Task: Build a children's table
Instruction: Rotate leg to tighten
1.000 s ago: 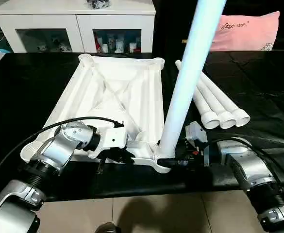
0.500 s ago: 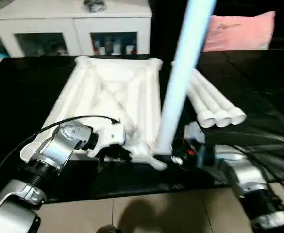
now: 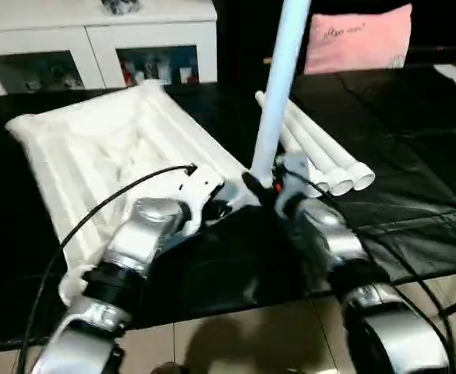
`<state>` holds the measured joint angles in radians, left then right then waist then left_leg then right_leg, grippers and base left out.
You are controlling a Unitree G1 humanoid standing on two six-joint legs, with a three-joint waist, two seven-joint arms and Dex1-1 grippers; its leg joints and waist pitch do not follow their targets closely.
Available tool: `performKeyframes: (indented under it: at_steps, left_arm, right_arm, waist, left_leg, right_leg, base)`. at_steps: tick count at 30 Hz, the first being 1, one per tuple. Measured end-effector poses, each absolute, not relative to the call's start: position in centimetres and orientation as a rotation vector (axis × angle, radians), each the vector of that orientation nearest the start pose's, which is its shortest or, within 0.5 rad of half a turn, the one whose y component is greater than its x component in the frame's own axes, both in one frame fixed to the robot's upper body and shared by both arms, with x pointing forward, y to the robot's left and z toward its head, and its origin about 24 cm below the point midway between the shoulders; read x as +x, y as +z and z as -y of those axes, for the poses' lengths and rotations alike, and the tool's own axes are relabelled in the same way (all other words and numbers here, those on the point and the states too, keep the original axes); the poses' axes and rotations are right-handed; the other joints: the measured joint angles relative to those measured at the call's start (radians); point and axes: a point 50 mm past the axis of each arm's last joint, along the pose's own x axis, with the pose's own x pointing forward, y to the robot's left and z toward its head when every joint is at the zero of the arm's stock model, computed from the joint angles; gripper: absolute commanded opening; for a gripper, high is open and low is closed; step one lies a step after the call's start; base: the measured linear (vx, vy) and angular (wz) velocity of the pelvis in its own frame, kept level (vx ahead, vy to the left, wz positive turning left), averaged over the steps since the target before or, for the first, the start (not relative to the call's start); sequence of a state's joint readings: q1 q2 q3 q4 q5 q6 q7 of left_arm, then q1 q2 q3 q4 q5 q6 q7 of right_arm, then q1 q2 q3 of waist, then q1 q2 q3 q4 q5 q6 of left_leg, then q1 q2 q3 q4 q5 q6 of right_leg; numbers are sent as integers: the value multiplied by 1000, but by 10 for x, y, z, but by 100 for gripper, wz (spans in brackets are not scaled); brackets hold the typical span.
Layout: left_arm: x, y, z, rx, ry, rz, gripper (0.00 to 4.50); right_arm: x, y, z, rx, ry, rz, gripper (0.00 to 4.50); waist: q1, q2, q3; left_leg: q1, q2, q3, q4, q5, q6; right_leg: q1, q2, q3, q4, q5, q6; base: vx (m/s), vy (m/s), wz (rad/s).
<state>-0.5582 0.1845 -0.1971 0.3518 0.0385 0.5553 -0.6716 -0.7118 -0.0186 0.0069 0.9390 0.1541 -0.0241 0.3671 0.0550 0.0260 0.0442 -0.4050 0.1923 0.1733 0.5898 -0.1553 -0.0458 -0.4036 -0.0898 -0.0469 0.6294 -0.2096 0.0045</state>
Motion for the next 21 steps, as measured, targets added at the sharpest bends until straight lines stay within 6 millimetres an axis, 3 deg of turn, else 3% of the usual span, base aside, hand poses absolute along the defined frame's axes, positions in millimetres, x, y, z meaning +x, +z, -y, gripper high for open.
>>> performKeyframes:
  at_steps: [4, 5, 12, 21]
  left_arm:
    - [327, 60, -102, 257, -797, -480, 0]
    - [327, 60, -103, 263, -799, -482, 0]
    - [326, 60, -106, 297, -798, -484, 0]
    - [333, 62, -118, 365, -826, -456, 0]
  right_arm:
    - [359, 41, 84, 87, 505, -236, 273]
    - [359, 40, 84, 89, 510, -238, 329]
    - [354, 32, 88, 126, 553, -251, 390]
    - [333, 16, 121, 157, 604, -225, 443]
  waist:
    - [9, 0, 0]
    - [9, 0, 0]
    - [6, 0, 0]
    - [11, 2, 1]
  left_leg:
    - [1, 0, 0, 1, -1, -2]
    - [1, 0, 0, 1, -2, -5]
    - [2, 0, 0, 3, -2, -5]
    - [-1, 0, 0, 2, -2, -5]
  right_leg:
    - [1, -1, 0, 0, 0, 0]
    - [1, -1, 0, 1, 0, 0]
    - [2, -1, 1, 1, 2, -1]
    - [1, -1, 0, 0, 2, -1]
  base:
    - [0, 0, 0]
    - [0, 0, 0]
    - [0, 0, 0]
    - [0, 0, 0]
